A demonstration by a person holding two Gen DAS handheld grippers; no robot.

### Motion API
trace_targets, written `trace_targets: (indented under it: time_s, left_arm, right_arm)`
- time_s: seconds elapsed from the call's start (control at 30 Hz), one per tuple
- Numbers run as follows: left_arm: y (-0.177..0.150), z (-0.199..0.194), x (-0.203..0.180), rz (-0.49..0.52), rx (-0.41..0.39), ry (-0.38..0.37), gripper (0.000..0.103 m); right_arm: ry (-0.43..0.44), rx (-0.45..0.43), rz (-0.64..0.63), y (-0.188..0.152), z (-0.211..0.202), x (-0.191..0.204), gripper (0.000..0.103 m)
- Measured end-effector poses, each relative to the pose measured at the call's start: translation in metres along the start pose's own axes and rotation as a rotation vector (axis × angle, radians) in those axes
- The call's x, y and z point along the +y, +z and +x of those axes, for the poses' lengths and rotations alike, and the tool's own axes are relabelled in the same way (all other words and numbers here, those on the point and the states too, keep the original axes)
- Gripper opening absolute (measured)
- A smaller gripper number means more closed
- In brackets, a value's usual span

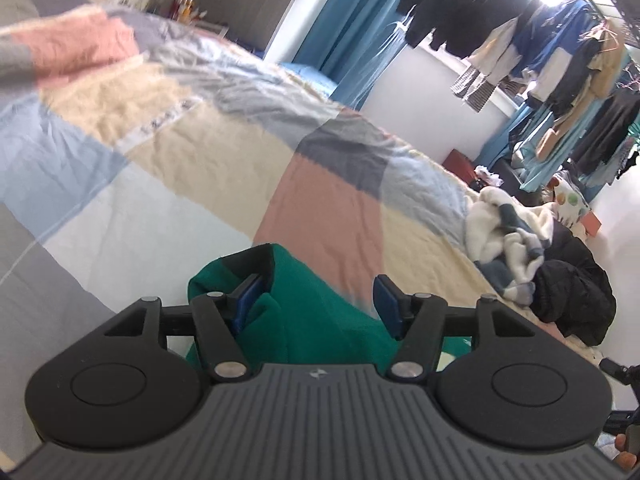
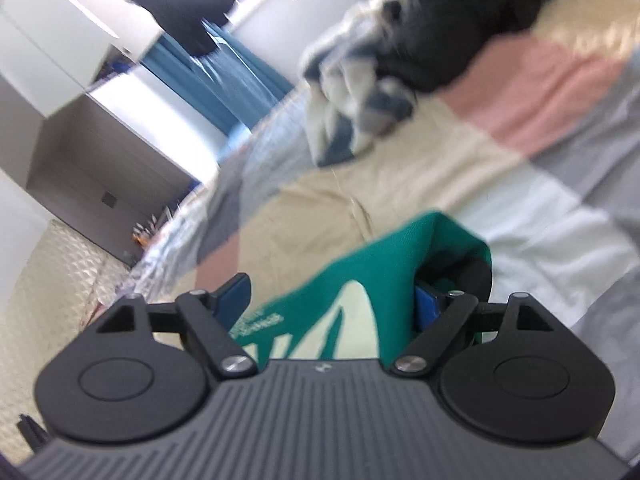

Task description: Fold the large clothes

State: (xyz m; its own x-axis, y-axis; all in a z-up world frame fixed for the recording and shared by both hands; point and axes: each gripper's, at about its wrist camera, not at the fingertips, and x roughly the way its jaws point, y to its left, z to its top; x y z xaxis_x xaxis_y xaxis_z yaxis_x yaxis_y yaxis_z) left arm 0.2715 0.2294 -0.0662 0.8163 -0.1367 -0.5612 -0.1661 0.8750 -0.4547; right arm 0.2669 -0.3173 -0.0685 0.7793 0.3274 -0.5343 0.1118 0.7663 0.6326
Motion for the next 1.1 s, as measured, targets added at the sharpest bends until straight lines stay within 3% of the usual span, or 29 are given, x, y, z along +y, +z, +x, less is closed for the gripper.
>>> trace_targets:
  time_s: [0.23, 0.37, 0.53, 0.67, 0.8, 0.9, 1.1]
  left_arm:
    - [-0.003, -0.036, -0.034, 0.129, -0.117, 0.057, 0.066]
    - [-0.004, -0.05, -0.039, 0.143, -0.154, 0.026, 0.066]
    - [-0.013, -0.048, -0.045, 0.146, -0.122, -0.044, 0.066]
    - [-0.025, -0.037, -0.055, 0.164, -0.077, -0.08, 0.066]
    - [-0.04, -0.021, -0.064, 0.213, -0.028, -0.077, 0.066]
    - [-0.05, -0.006, -0.068, 0.266, -0.005, -0.039, 0.066]
    - [-0.063, 0.013, -0.076, 0.377, 0.023, 0.039, 0.066]
  right_arm:
    - [-0.019, -0.113, -0.194, -0.013, -0.02, 0.036, 0.085]
    - [-0.062, -0.165, -0.23, -0.015, -0.021, 0.043, 0.085]
    - [-0.135, -0.272, -0.201, -0.008, -0.029, 0.038, 0.085]
    - [-0.109, -0.305, -0.228, -0.011, -0.035, 0.039, 0.085]
    - [-0.058, -0.268, -0.333, -0.023, -0.026, 0.056, 0.084]
    - [-0.024, -0.189, -0.411, -0.037, -0.009, 0.07, 0.083]
    - [-0.107, 0.023, -0.606, -0.069, 0.047, 0.091, 0.082]
